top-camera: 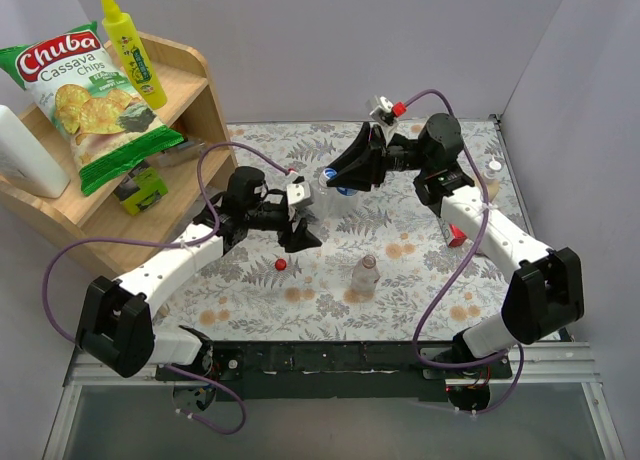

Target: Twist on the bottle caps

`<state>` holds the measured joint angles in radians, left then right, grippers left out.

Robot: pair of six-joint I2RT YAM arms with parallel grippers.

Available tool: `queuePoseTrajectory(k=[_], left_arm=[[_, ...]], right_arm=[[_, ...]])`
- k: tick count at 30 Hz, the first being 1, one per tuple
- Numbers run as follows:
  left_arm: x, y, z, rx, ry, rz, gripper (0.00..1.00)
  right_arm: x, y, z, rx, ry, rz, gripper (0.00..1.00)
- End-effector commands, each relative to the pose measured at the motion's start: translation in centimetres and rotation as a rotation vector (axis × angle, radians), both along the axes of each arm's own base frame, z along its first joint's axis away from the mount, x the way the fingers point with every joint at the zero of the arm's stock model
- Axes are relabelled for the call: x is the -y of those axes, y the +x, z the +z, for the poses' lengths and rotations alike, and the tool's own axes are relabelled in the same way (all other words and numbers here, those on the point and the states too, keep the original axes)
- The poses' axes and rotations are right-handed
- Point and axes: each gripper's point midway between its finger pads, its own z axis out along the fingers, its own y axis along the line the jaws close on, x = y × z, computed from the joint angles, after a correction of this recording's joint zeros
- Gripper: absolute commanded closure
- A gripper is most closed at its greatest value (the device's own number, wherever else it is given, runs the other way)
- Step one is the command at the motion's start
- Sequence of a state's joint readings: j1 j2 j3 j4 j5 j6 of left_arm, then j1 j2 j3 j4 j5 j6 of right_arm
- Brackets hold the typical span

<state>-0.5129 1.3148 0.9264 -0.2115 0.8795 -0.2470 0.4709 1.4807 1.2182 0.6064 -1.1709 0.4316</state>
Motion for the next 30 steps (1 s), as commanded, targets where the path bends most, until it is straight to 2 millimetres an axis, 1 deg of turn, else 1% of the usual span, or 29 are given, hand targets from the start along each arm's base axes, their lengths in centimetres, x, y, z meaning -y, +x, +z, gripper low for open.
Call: queuePoseTrajectory(k=[1,2,3,4,5,6,7,8,9,10,11,12,13,14,15,16,17,18,19,20,21,22,23,24,25,26,27,28,30], left_arm=[[1.6,3.0,3.2,0.170,-0.058,0.199,1.00],[2.2,3.2,3.7,0.207,-0.071,0.250,1.00],[1.5,5.2,4.5,0.283,-0.083,0.401,1.00],[1.2,5.8,5.3,0.326,-0.090,0.474,1.00],[2.1,5.3,5.5,0.355,-0.091,0.495,1.00],[2.2,5.6,6.0,0.385,-0.094,0.530,1.00],[1.5,6.7,5.6,0.401,-0.059,0.625,1.00],[1.8,6.5,5.6,0.401,-0.054,0.639,1.00],[1.6,6.8,5.5,0.399,-0.046,0.668,1.00],[1.5,7.1,5.4,0.395,-0.041,0.696,1.00],[1.2,7.3,5.0,0.386,-0.030,0.715,1.00],[1.0,7.5,4.8,0.379,-0.024,0.736,1.00],[0.6,7.6,4.2,0.368,-0.011,0.756,1.00],[0.4,7.3,3.5,0.356,0.007,0.740,1.00],[0.4,7.0,2.9,0.342,0.019,0.711,1.00],[-0.4,7.1,1.9,0.315,0.035,0.687,1.00],[0.3,5.9,1.9,0.252,0.002,0.590,1.00],[0.2,5.4,1.7,0.211,-0.016,0.540,1.00],[-1.1,6.2,1.9,0.184,-0.034,0.536,1.00],[-0.2,4.5,2.1,0.150,-0.064,0.399,1.00],[-0.3,4.1,2.4,0.157,-0.070,0.345,1.00],[-0.6,3.9,2.5,0.174,-0.065,0.301,1.00],[-0.1,2.6,2.8,0.164,-0.063,0.209,1.00],[0.1,2.5,3.0,0.219,-0.052,0.158,1.00],[0.2,1.7,2.6,0.200,-0.041,0.112,1.00],[0.3,1.2,2.6,0.188,-0.037,0.083,1.00],[0.7,0.3,2.6,0.171,-0.052,0.027,1.00],[0.8,0.0,2.6,0.156,-0.057,0.010,1.00],[1.1,-0.8,2.7,0.111,-0.074,-0.024,1.00]], right_arm=[[-0.5,3.2,-0.3,-0.061,-0.062,-0.248,0.87],[0.0,4.6,-0.6,-0.086,-0.085,-0.360,0.90],[0.2,5.1,-1.0,-0.106,-0.106,-0.403,0.96],[0.4,5.5,-1.3,-0.125,-0.120,-0.441,0.98],[1.1,6.3,-2.3,-0.175,-0.164,-0.526,0.99],[1.2,6.4,-2.7,-0.193,-0.184,-0.560,0.99],[1.3,6.6,-3.2,-0.214,-0.208,-0.590,0.99],[2.0,7.2,-4.2,-0.259,-0.254,-0.675,0.99],[1.7,6.9,-4.6,-0.273,-0.276,-0.699,0.99],[1.7,6.9,-4.7,-0.277,-0.288,-0.722,0.99],[1.9,7.2,-4.3,-0.266,-0.290,-0.765,0.99],[1.7,6.8,-4.4,-0.267,-0.306,-0.768,0.99],[1.3,6.2,-3.7,-0.254,-0.294,-0.722,0.90],[1.0,5.8,-2.9,-0.214,-0.274,-0.677,0.74],[1.3,6.1,-1.7,-0.176,-0.229,-0.647,0.50],[1.2,4.6,-0.2,-0.148,-0.184,-0.536,0.43],[1.6,4.1,-0.1,-0.136,-0.161,-0.483,0.35],[2.6,4.7,2.2,-0.052,-0.070,-0.461,0.34],[2.9,2.5,2.9,-0.005,-0.040,-0.335,0.33],[3.3,1.9,3.1,0.023,-0.020,-0.282,0.33],[4.0,1.7,3.0,0.051,-0.006,-0.250,0.32],[4.0,0.6,3.3,0.109,0.008,-0.179,0.31],[4.0,0.3,3.4,0.130,0.012,-0.153,0.31],[4.0,0.1,3.2,0.139,0.013,-0.129,0.31],[3.8,-0.1,3.4,0.143,0.032,-0.104,0.30],[3.7,-0.1,3.3,0.136,0.039,-0.094,0.30],[3.6,-0.2,3.2,0.119,0.044,-0.087,0.30],[3.4,0.1,3.1,0.118,0.048,-0.082,0.30],[2.8,-0.1,3.2,0.136,0.057,-0.061,0.30]])
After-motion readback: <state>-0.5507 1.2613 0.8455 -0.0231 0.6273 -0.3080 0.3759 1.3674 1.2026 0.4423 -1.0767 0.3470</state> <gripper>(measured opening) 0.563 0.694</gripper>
